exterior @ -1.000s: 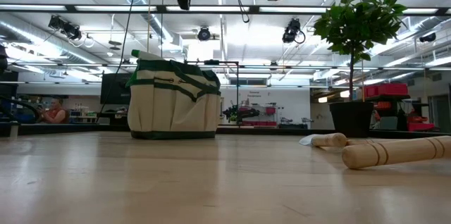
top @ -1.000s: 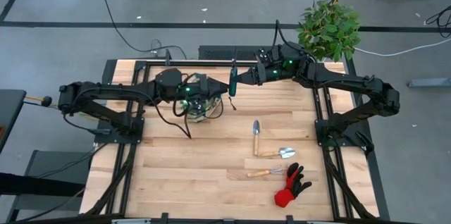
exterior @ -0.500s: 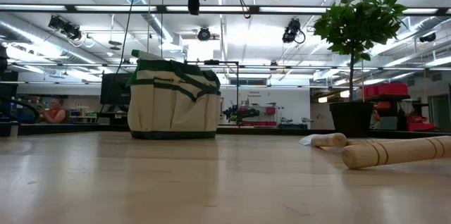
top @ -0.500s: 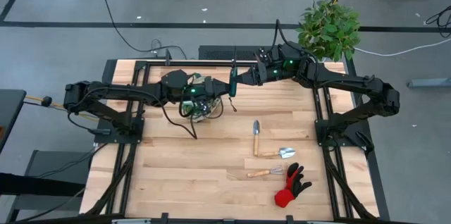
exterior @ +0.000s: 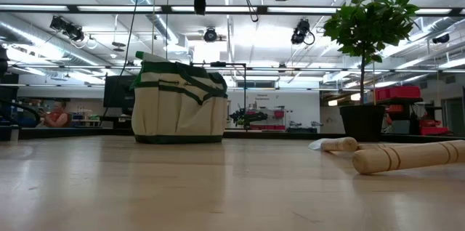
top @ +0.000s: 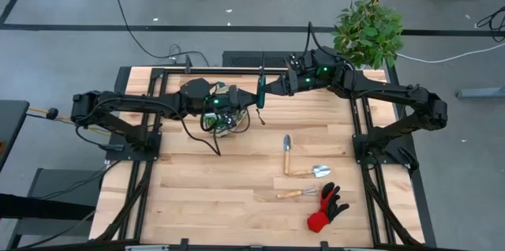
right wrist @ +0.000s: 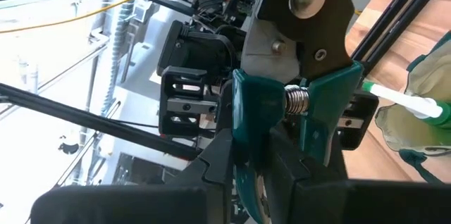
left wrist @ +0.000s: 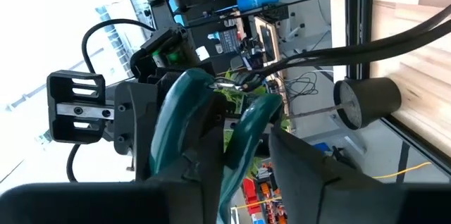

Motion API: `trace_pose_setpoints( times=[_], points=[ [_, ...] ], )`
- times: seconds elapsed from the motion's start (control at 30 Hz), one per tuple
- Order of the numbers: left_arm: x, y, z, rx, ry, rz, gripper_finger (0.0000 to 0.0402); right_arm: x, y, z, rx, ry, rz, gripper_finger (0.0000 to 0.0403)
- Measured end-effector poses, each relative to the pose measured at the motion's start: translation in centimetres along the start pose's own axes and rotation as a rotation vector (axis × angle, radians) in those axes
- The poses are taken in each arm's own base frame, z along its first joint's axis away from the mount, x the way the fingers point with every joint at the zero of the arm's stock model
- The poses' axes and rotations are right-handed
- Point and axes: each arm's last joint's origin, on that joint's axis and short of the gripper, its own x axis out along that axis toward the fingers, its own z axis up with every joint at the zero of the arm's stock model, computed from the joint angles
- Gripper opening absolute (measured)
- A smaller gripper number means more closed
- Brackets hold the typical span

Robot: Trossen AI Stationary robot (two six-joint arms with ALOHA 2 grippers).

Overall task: Pick & Place Garden tools in Gardening bag
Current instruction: Put the green shear scissors into the gardening bag

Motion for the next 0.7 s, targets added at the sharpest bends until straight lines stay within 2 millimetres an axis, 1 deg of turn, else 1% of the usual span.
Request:
trace_pose_setpoints(
  times=[0.33,0.6,0.7],
  points=[
    [-0.01,0.03,0.06,0.02,-0.004,0.001,0.0064,0.0,-0.05,-0.02,0.011,0.003,-0.004,0.0051],
    [-0.01,0.0,0.06,0.037,-0.004,-0.003,0.0066,0.0,-0.09,-0.05,0.013,0.005,-0.008,0.0051],
    [-0.01,-0.01,0.07,0.036,-0.004,-0.003,0.0064,0.0,-0.09,-0.05,0.011,0.005,-0.008,0.0058]
  ],
)
